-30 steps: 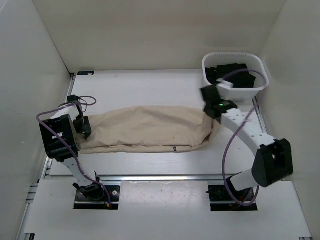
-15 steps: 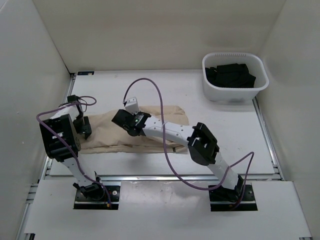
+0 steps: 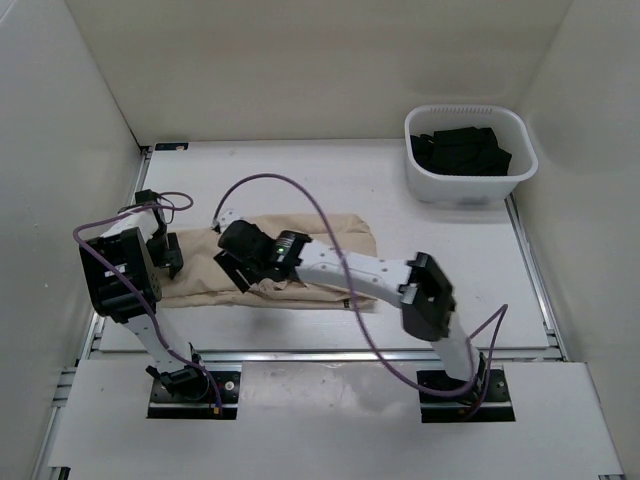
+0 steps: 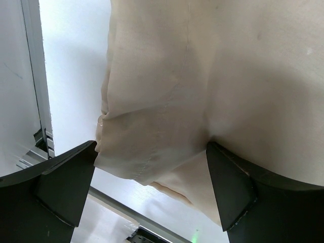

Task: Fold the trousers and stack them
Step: Fold the trousers

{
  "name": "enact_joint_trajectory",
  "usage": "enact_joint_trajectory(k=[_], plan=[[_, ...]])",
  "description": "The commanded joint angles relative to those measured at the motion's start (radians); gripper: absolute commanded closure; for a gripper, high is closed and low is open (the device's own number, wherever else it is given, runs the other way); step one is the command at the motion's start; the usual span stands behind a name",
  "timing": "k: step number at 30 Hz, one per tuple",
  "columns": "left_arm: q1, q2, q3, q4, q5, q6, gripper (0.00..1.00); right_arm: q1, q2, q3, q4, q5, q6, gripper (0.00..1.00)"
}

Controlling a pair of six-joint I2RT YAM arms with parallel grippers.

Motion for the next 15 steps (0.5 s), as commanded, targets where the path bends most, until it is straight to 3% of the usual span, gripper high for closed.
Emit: enact_joint_trajectory(k=[1, 2, 4, 5, 6, 11, 15], plan=[[-0.004, -0.015, 0.021, 0.012, -0.023, -0.003, 0.00, -0.044, -0.292, -0.187, 0.098, 0.130, 0.018, 0.29], [-0.004, -0.016, 0.031, 0.012, -0.023, -0.003, 0.00, -0.073, -0.349, -0.257, 0.099, 0.184, 0.118, 0.48], [-0.004, -0.028, 0.032, 0.000, -0.023, -0.003, 0.00, -0.175, -0.363, -0.397, 0.020, 0.193, 0.237, 0.74], [-0.004, -0.037, 0.042, -0.013, -0.023, -0.003, 0.00, -0.206, -0.363, -0.436, 0.004, 0.174, 0.278, 0.93], [-0.004, -0.051, 0.042, -0.022, -0.023, -0.003, 0.00, -0.231, -0.372, -0.480, 0.004, 0.146, 0.308, 0.99], [-0.004, -0.082, 0.105, -0.066, -0.014, -0.003, 0.00, -0.285, -0.369, -0.758, 0.135, 0.025, 0.320, 1.00], [-0.004, -0.082, 0.117, -0.077, -0.043, -0.003, 0.00, -0.314, -0.286, -0.761, 0.136, -0.017, 0.349, 1.00]])
